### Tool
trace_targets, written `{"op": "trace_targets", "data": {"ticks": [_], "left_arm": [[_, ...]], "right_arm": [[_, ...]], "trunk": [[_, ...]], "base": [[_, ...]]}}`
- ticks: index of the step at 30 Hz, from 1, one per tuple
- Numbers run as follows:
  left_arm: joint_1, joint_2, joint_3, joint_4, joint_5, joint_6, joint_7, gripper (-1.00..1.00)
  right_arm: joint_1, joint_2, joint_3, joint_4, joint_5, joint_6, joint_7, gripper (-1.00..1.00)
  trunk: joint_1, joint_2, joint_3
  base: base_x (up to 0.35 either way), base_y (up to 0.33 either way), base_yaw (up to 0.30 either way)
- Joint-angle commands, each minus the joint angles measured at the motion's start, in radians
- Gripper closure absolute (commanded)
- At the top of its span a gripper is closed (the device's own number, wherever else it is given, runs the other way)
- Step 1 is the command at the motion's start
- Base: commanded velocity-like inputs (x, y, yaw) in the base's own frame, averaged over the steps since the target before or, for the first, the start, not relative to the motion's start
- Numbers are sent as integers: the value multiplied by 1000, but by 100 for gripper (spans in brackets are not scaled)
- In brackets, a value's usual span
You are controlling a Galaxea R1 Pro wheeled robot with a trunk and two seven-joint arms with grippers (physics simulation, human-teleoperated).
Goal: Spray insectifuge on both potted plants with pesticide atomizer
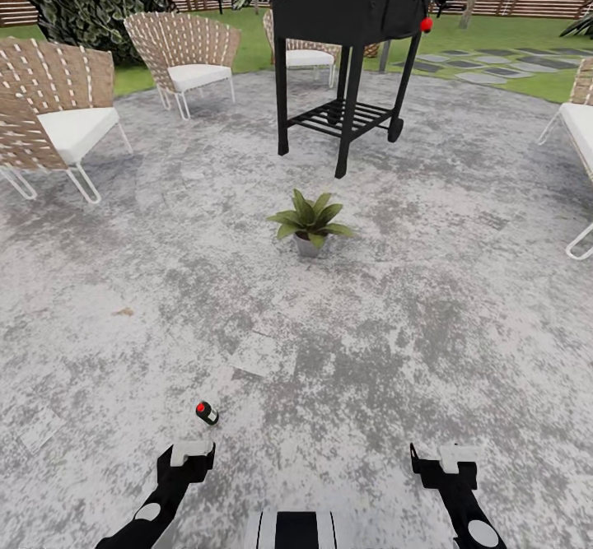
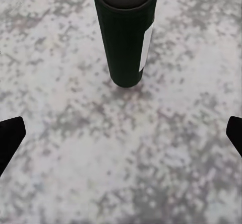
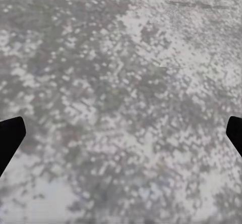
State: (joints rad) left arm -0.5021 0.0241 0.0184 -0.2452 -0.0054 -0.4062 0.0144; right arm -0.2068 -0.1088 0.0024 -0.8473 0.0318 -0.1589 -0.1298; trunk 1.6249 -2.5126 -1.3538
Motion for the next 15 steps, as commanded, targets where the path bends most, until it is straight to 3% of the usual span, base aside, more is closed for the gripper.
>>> {"op": "trace_targets", "data": {"ticks": [1,8,15], "left_arm": [[0,0,2,1,-1,-4,1,-100],[0,-1,2,1,-1,-3,2,-100],[0,-1,2,1,-1,-3,2,-100]], "right_arm": [[0,0,1,1,3,-2,-4,-100],[0,0,1,1,3,-2,-4,-100],[0,0,1,1,3,-2,-4,-100]], "trunk": [[0,0,-1],[0,0,-1],[0,0,-1]], "base": [[71,-5,0],[207,-82,0],[35,-17,0]]}}
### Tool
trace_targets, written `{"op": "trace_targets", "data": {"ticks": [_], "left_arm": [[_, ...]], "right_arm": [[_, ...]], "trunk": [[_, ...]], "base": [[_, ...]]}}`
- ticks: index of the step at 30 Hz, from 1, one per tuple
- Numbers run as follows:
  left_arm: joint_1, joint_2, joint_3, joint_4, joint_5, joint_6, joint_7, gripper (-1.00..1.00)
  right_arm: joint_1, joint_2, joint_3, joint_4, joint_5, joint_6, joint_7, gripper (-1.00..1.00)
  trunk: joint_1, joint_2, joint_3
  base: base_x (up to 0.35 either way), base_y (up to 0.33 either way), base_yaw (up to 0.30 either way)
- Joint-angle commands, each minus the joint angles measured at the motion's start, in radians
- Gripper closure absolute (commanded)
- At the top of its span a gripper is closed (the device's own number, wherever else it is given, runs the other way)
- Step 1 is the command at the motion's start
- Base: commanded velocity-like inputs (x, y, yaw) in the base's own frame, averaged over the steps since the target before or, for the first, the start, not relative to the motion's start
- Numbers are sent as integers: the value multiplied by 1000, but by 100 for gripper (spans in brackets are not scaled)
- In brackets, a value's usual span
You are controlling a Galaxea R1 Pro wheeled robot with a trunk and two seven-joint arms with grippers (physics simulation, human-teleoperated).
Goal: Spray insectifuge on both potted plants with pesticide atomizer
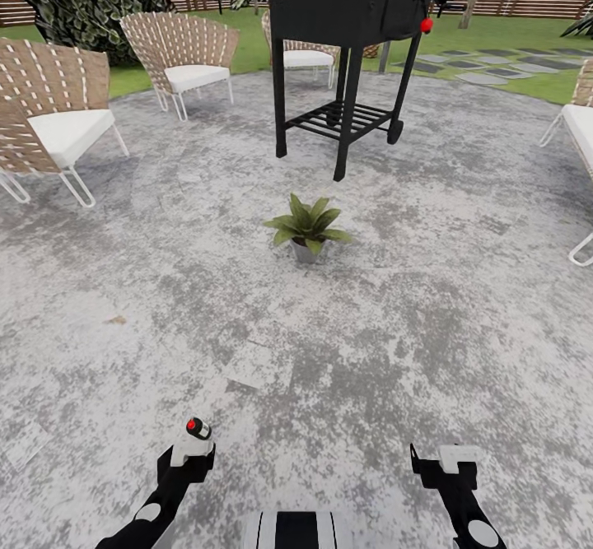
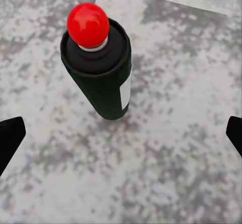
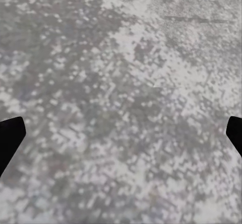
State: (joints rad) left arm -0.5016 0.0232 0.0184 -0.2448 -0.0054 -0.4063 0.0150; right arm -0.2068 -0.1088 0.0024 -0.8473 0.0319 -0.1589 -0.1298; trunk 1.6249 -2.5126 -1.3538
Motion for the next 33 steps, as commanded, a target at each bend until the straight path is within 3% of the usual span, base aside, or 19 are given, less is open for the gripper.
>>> {"op": "trace_targets", "data": {"ticks": [1,33], "left_arm": [[0,0,2,1,-1,-3,1,-100],[-2,0,2,1,-1,-5,2,-100]], "right_arm": [[0,0,1,1,3,-2,-4,-100],[0,0,1,1,3,-2,-5,-100]], "trunk": [[0,0,-1],[0,0,-3]], "base": [[3,-2,0],[43,0,52]]}}
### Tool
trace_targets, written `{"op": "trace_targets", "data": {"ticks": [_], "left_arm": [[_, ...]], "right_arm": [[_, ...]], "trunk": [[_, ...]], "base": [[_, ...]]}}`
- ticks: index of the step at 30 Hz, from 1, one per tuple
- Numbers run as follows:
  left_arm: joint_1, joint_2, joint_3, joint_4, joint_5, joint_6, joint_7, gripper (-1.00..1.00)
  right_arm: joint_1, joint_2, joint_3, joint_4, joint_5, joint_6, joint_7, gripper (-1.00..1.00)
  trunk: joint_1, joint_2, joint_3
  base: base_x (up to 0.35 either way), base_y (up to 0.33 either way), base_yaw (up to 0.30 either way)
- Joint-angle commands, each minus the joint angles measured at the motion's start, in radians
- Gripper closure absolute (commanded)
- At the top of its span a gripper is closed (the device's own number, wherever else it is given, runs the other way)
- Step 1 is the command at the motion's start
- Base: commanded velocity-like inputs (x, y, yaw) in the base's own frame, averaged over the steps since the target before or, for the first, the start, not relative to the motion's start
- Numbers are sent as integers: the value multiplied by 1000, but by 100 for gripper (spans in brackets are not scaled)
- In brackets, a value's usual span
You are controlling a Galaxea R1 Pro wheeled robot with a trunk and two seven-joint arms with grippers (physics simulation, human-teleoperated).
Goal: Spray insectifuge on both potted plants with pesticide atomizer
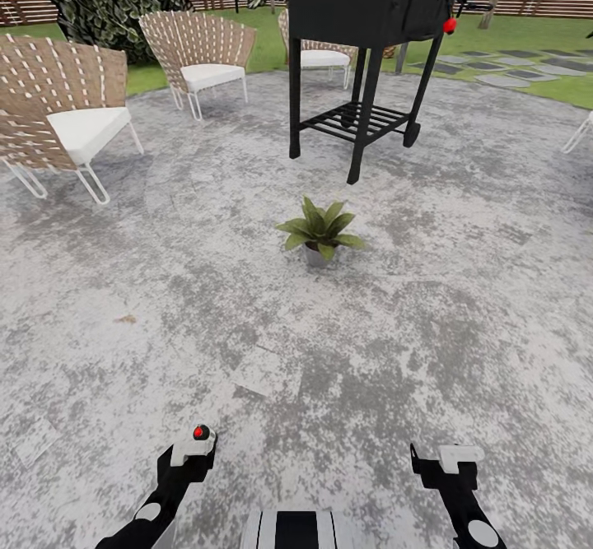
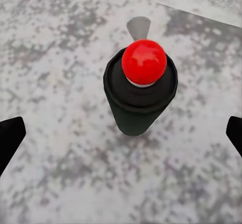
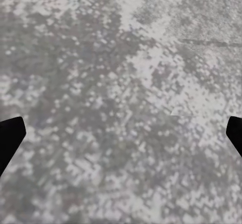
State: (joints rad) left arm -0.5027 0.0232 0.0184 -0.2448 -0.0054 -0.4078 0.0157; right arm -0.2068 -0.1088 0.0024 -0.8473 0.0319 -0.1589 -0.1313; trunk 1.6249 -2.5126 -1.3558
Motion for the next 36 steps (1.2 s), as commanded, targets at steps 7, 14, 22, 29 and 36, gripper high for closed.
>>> {"op": "trace_targets", "data": {"ticks": [7,14,22,29,36], "left_arm": [[0,-2,2,1,-1,-3,1,-100],[0,-2,2,1,-1,-3,1,-100],[0,-1,2,1,-1,-3,1,-100],[2,0,2,2,-1,-6,0,-100],[3,0,2,2,-1,-6,0,-100]], "right_arm": [[0,0,1,1,3,-2,-4,-100],[0,0,1,1,3,-2,-4,-100],[0,0,1,0,3,-2,-4,-100],[0,0,1,1,3,-2,-4,-100],[0,0,1,0,3,-2,-4,-100]], "trunk": [[0,0,-1],[0,0,-1],[0,0,-1],[0,0,-1],[0,0,-1]], "base": [[63,-31,1],[18,-9,0],[11,-2,0],[44,-12,0],[2,0,0]]}}
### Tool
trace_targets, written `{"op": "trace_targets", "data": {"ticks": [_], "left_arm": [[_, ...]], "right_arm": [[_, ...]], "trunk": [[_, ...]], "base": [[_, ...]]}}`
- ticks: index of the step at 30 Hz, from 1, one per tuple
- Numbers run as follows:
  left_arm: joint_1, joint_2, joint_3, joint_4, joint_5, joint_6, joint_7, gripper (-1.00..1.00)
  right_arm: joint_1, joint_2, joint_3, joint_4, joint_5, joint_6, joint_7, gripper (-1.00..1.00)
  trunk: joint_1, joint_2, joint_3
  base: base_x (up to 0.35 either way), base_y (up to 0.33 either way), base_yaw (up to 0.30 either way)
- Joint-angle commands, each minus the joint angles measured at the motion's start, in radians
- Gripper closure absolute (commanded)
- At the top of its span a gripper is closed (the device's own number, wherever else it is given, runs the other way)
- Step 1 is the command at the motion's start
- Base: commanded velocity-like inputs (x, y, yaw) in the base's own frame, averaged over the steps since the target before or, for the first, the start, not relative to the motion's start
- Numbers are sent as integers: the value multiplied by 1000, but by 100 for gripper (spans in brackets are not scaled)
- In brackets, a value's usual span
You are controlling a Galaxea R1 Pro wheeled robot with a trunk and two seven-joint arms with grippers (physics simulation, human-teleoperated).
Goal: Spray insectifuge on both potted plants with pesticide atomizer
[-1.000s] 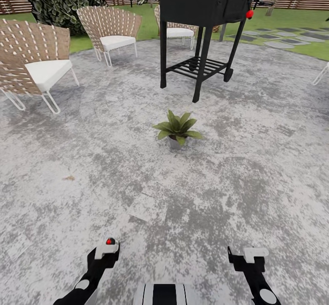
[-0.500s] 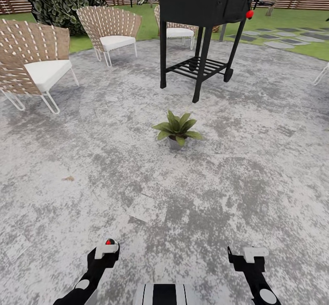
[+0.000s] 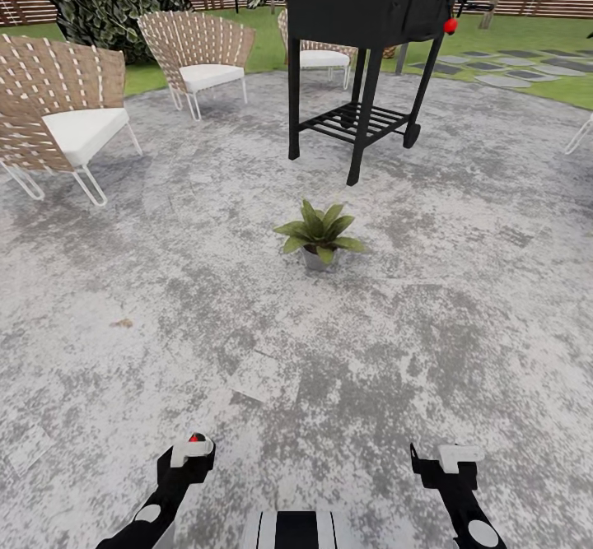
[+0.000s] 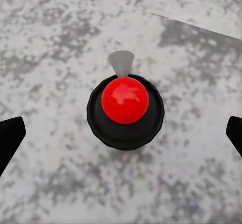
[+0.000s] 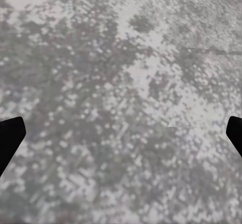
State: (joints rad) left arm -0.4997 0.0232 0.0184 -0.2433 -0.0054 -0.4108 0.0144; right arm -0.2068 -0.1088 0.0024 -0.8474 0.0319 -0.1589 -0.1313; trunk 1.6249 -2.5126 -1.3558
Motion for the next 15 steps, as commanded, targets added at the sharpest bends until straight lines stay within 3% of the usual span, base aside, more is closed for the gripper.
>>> {"op": "trace_targets", "data": {"ticks": [1,6,15], "left_arm": [[0,0,2,1,-1,-3,1,-100],[2,0,2,2,-2,-20,1,-100],[4,0,2,2,-1,-51,1,-100]], "right_arm": [[0,0,1,1,3,-2,-4,-100],[0,0,1,1,3,-2,-4,-100],[0,0,0,-1,3,-2,-4,-100]], "trunk": [[0,0,-4],[3,-2,-24],[3,-2,-33]], "base": [[0,0,0],[0,0,0],[0,0,0]]}}
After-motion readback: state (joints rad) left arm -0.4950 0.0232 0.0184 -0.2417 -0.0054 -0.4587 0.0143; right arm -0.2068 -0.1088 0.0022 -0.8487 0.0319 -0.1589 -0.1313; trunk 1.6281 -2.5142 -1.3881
